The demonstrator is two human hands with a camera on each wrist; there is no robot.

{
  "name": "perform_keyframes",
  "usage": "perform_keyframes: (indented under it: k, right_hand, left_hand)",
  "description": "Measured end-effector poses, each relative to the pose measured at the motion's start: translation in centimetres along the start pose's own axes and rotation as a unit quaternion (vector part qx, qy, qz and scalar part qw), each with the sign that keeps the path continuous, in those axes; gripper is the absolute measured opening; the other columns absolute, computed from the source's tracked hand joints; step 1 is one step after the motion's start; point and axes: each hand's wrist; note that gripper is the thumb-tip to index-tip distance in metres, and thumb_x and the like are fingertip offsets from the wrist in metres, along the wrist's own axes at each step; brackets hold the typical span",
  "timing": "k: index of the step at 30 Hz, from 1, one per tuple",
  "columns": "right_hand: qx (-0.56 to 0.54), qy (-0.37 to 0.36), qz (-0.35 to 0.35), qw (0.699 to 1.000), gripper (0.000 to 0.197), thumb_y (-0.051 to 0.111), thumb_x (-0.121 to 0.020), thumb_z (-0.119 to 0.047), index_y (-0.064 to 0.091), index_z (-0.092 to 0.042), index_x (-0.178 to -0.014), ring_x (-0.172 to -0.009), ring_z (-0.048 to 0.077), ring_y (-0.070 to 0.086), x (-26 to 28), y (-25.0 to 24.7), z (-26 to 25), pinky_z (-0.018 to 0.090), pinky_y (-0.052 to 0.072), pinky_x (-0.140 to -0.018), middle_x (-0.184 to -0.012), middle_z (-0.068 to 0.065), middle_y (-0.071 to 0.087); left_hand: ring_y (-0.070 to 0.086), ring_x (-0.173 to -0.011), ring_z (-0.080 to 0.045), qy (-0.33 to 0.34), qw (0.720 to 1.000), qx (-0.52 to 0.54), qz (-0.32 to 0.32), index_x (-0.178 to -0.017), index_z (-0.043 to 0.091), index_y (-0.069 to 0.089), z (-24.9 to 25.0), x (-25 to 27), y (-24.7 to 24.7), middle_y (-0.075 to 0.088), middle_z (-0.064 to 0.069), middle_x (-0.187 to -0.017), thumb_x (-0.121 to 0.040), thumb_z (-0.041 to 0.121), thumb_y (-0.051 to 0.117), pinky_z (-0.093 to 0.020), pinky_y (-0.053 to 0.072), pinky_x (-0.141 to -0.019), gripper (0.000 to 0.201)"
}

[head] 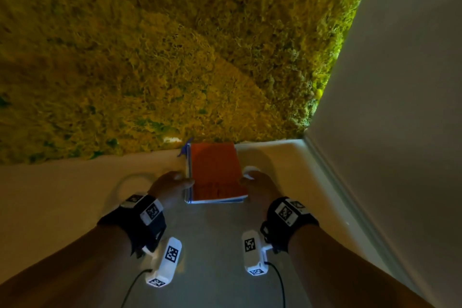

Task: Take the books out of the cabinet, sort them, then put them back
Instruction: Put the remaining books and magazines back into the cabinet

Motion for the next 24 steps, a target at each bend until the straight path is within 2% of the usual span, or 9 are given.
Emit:
perform_keyframes:
  k: [4, 8, 10, 12, 14, 16, 18, 20, 24]
  right_hand:
    - [-0.007, 0.031, 0.016, 0.999, 0.055, 0.063, -0.099, -0.032, 0.048, -0.013, -0.149, -0.123, 0.036, 0.06, -1.2, 1.1, -0.4, 0.043, 0.052, -0.101, -0.142, 0.015, 0.054]
    - [0.033, 0.02, 0.011, 0.999, 0.027, 0.063, -0.096, -0.032, 0.068, -0.005, -0.095, -0.069, 0.018, 0.056, -0.6, 1.2, 0.3, 0.034, 0.049, -0.072, -0.094, 0.014, 0.068]
    - [-0.008, 0.025, -0.016, 1.0, 0.032, 0.063, -0.095, -0.031, 0.072, 0.0, -0.097, -0.071, 0.019, 0.061, 0.9, 1.1, 0.7, 0.028, 0.049, -0.068, -0.091, 0.017, 0.073]
    - [-0.058, 0.029, -0.05, 0.997, 0.042, 0.071, -0.087, -0.045, 0.076, -0.009, -0.109, -0.086, 0.023, 0.074, 1.9, 0.9, 1.8, 0.036, 0.06, -0.082, -0.1, 0.009, 0.078]
    - [-0.086, 0.013, -0.067, 0.994, 0.044, 0.076, -0.082, -0.05, 0.077, -0.012, -0.106, -0.079, 0.017, 0.076, 4.0, 0.2, 2.6, 0.036, 0.062, -0.079, -0.09, 0.0, 0.079]
    - [-0.138, -0.044, -0.096, 0.985, 0.021, 0.071, -0.094, -0.022, 0.074, -0.005, -0.107, -0.064, 0.006, 0.069, 6.3, -0.5, 3.7, 0.021, 0.055, -0.062, -0.078, -0.005, 0.075]
    - [-0.178, -0.115, -0.118, 0.97, 0.023, 0.068, -0.092, 0.001, 0.072, -0.002, -0.114, -0.076, 0.007, 0.07, 9.4, -1.2, 4.6, 0.019, 0.055, -0.07, -0.09, -0.001, 0.077]
    - [-0.165, -0.179, -0.093, 0.965, 0.03, 0.077, -0.083, 0.0, 0.072, -0.011, -0.111, -0.085, 0.006, 0.069, 12.2, -1.2, 5.8, 0.023, 0.056, -0.081, -0.095, -0.003, 0.077]
    - [-0.129, -0.189, -0.065, 0.971, 0.047, 0.084, -0.072, 0.002, 0.067, -0.014, -0.113, -0.095, 0.021, 0.069, 17.1, -0.4, 10.2, 0.033, 0.06, -0.083, -0.1, 0.006, 0.079]
  left_hand:
    - [0.069, -0.1, -0.039, -0.018, 0.997, 0.079, 0.012, -0.099, 0.01, 0.061, 0.8, -1.8, 1.0, 0.069, -0.026, -0.112, -0.09, 0.031, 0.07, -0.055, 0.055, -0.093, 0.024]
    - [0.067, -0.093, -0.028, -0.09, 0.988, 0.127, -0.023, -0.106, 0.006, 0.063, 0.2, -0.7, 2.3, 0.07, -0.018, -0.104, -0.083, 0.023, 0.078, -0.036, 0.057, -0.082, 0.033]
    - [0.069, -0.093, -0.025, -0.086, 0.985, 0.14, -0.059, -0.112, 0.009, 0.064, -0.3, 0.9, 2.6, 0.073, -0.013, -0.104, -0.082, 0.013, 0.079, -0.03, 0.06, -0.072, 0.033]
    - [0.068, -0.101, -0.025, -0.045, 0.984, 0.144, -0.097, -0.121, 0.021, 0.06, -1.4, 2.8, 2.8, 0.072, -0.007, -0.11, -0.078, 0.008, 0.081, -0.038, 0.058, -0.079, 0.05]
    - [0.068, -0.1, -0.019, 0.04, 0.98, 0.157, -0.112, -0.126, 0.025, 0.056, -2.3, 5.2, 3.0, 0.071, -0.005, -0.113, -0.074, 0.003, 0.08, -0.037, 0.053, -0.079, 0.062]
    - [0.068, -0.096, -0.014, 0.107, 0.972, 0.192, -0.085, -0.128, 0.026, 0.055, -3.6, 7.5, 3.5, 0.071, -0.004, -0.113, -0.07, -0.002, 0.079, -0.035, 0.053, -0.078, 0.069]
    - [0.066, -0.11, -0.026, 0.151, 0.96, 0.221, -0.078, -0.132, 0.026, 0.053, -5.3, 10.1, 4.0, 0.069, -0.008, -0.121, -0.058, 0.011, 0.08, -0.05, 0.053, -0.092, 0.081]
    - [0.064, -0.117, -0.029, 0.172, 0.952, 0.239, -0.085, -0.135, 0.025, 0.051, -6.8, 13.1, 4.8, 0.068, -0.008, -0.125, -0.049, 0.02, 0.077, -0.055, 0.05, -0.099, 0.09]
    - [0.064, -0.08, -0.023, 0.16, 0.96, 0.231, -0.016, -0.111, 0.027, 0.052, -8.9, 19.3, 8.0, 0.066, -0.007, -0.096, -0.035, 0.028, 0.068, -0.037, 0.055, -0.069, 0.077]
Point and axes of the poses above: each hand's wrist, its own x-axis away from the middle knuckle, its own y-axis out of the palm, z = x × y
